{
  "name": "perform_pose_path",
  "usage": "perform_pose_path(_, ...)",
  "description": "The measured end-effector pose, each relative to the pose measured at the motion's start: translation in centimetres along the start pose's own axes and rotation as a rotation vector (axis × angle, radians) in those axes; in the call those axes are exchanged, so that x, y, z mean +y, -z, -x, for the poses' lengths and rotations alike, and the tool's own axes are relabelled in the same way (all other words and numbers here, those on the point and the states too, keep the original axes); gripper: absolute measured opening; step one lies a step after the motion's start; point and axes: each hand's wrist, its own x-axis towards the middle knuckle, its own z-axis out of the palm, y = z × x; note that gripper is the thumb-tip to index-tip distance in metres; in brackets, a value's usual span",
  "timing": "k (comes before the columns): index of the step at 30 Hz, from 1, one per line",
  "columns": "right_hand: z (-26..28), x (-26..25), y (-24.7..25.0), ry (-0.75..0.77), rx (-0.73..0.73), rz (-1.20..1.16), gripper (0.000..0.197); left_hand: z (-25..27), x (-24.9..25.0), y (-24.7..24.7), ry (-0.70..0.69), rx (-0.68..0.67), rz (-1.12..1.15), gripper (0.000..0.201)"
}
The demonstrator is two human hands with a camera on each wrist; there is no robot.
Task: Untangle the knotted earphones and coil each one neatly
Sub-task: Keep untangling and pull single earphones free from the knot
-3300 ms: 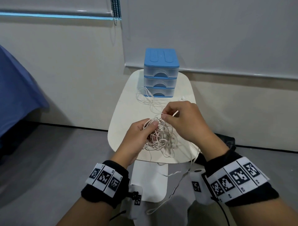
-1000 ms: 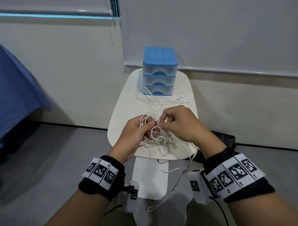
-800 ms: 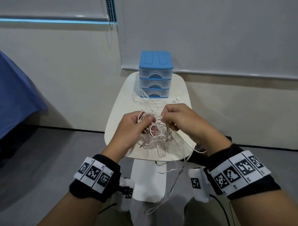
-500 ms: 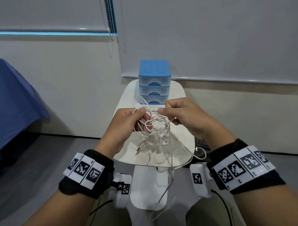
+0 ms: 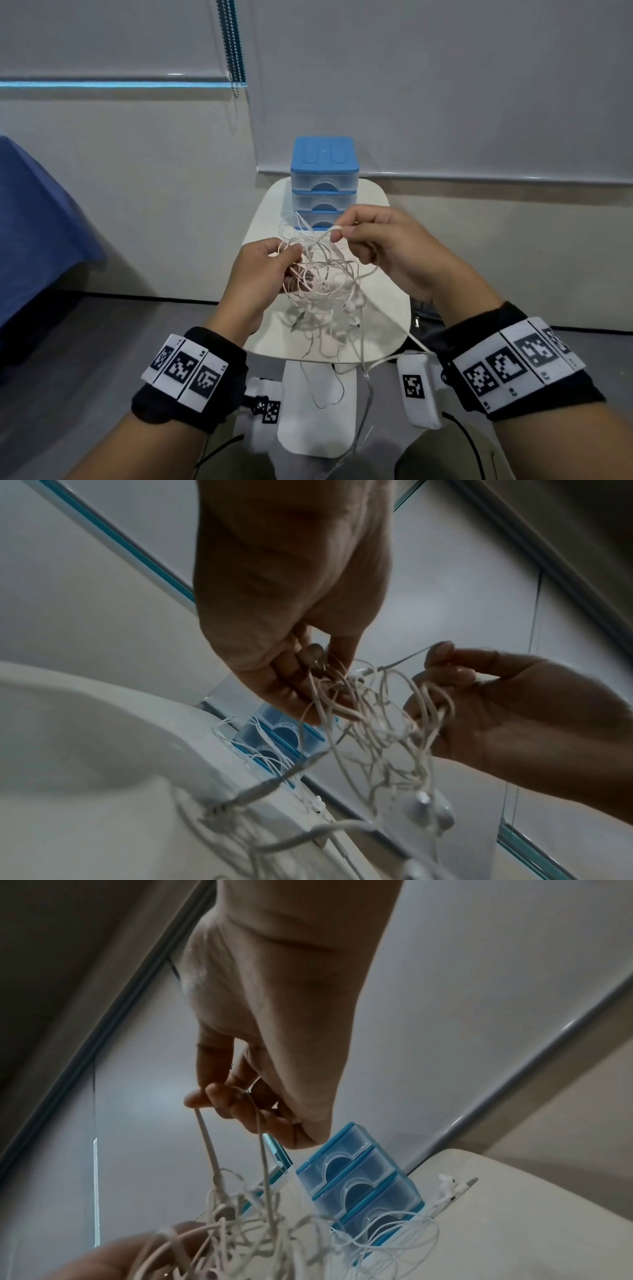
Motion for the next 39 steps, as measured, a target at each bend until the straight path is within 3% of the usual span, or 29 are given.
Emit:
perform_pose_path(6, -0.2, 0.1, 0.4, -0.008, -0.012, -0.251, 0.010, 0.5, 0.3, -0.5, 0.037, -0.095, 0.038, 0.025)
perform_pose_path(8, -0.6, 0.4, 0.2, -0.050, 0.050, -0.277, 0.013, 0.7, 0.4, -0.6, 0.053, -0.110, 0.080, 0.026)
perform_pose_path(11, -1.3, 0.6, -0.2, -0.057, 0.153, 0.038, 0.019, 0.6, 0.4, -0.1, 0.070, -0.104, 0.133, 0.025)
perform_pose_path(14, -1.3, 0.7, -0.6, -0.100, 0.099, 0.281, 0.018, 0.6, 0.4, 0.2, 0.094, -0.115, 0.191, 0.024)
perform_pose_path(16, -1.2, 0.6, -0.8, -0.121, 0.073, 0.280, 0.019, 0.7, 0.5, 0.4, 0.112, -0.118, 0.228, 0.024)
perform_pose_path(20, -0.9, -0.3, -1.0, -0.019, -0.001, -0.041, 0.011, 0.7, 0.5, 0.3, 0.127, -0.132, 0.263, 0.023)
perform_pose_path(26, -1.1, 0.3, -1.5, -0.111, -0.015, 0.357, 0.024, 0.8, 0.8, 0.1, 0.091, -0.157, 0.203, 0.026)
perform_pose_path(30, -0.3, -0.4, -1.5, -0.085, -0.099, 0.344, 0.022, 0.8, 0.5, -0.1, 0.107, -0.202, 0.181, 0.024)
perform_pose_path(36, -1.6, 0.8, -1.1, -0.044, 0.350, 0.565, 0.019, 0.8, 0.4, -0.1, 0.140, -0.189, 0.199, 0.016)
perform_pose_path(39, -1.5, 0.5, -1.6, -0.050, 0.320, 0.551, 0.019, 1.0, 0.8, -0.2, 0.152, -0.225, 0.222, 0.009)
